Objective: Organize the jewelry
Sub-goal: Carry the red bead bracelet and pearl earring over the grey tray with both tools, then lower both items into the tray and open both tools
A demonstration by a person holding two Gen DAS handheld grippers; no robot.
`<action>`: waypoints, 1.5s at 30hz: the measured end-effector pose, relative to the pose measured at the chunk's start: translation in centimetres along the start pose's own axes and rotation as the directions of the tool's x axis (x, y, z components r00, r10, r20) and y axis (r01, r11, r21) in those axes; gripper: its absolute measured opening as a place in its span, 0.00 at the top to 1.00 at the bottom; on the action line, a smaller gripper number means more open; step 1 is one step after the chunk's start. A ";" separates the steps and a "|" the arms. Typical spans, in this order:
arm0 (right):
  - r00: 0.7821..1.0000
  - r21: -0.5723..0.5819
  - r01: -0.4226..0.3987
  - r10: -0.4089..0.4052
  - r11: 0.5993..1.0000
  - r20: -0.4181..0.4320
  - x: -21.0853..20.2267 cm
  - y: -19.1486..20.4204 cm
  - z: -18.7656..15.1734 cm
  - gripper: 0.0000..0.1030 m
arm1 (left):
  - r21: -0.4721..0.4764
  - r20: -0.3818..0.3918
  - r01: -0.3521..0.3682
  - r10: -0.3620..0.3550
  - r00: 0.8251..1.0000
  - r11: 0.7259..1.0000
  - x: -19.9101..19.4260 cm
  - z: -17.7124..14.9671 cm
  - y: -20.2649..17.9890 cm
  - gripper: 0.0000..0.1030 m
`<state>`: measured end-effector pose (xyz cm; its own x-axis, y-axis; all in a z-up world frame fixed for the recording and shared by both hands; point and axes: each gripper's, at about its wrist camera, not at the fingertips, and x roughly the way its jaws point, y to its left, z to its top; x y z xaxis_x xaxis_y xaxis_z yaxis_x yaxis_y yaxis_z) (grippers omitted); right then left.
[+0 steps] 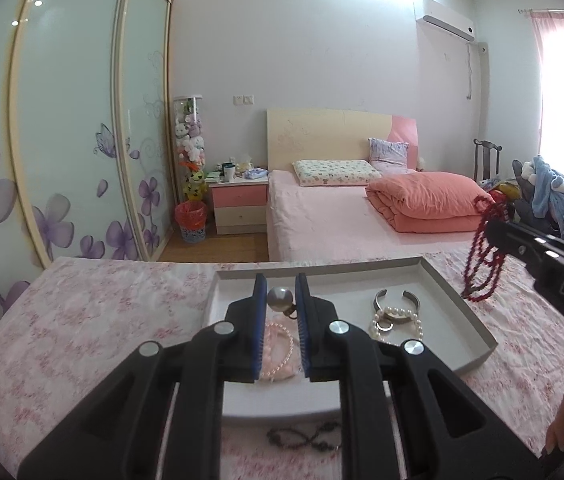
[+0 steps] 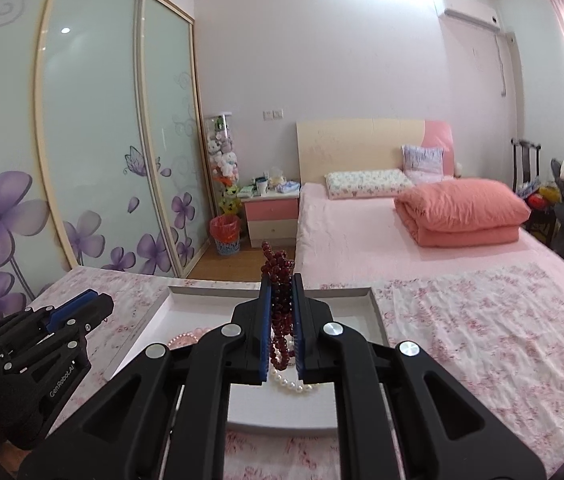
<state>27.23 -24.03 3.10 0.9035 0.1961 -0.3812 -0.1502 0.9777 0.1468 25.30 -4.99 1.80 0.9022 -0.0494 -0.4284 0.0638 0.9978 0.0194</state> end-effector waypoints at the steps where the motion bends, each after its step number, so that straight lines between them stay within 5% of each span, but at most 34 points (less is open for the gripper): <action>1: 1.000 0.009 -0.003 0.004 1.000 -0.015 0.7 -0.3 -0.1 0.90 | -0.001 -0.006 0.001 -0.001 1.000 1.000 0.6 0.1 -0.1 0.85; 15: 0.983 0.065 -0.003 0.015 0.998 -0.182 7.3 -1.6 -1.8 0.89 | -0.012 -0.127 0.069 -0.070 0.989 0.998 7.8 -0.4 -1.0 0.84; 20: 0.986 0.065 0.021 -0.010 0.998 -0.166 6.8 -2.2 -2.1 0.57 | -0.049 -0.145 0.063 -0.070 0.987 0.997 8.9 -0.5 -0.3 0.71; 38: 0.985 0.032 0.005 0.000 0.999 -0.175 5.6 -1.6 -2.4 0.57 | -0.108 -0.154 0.013 -0.030 0.988 0.994 8.0 -0.1 3.1 0.70; 45: 0.966 -0.029 -0.043 0.034 0.999 -0.258 3.6 0.0 -5.2 0.57 | -0.056 -0.154 -0.006 -0.002 0.988 0.998 4.3 -2.1 4.1 0.54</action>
<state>28.34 -22.91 -3.04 0.7638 0.2424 -0.5983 -0.2008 0.9700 0.1368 28.52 -1.01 -1.82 0.8255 -0.0442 -0.5627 0.0341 0.9990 -0.0284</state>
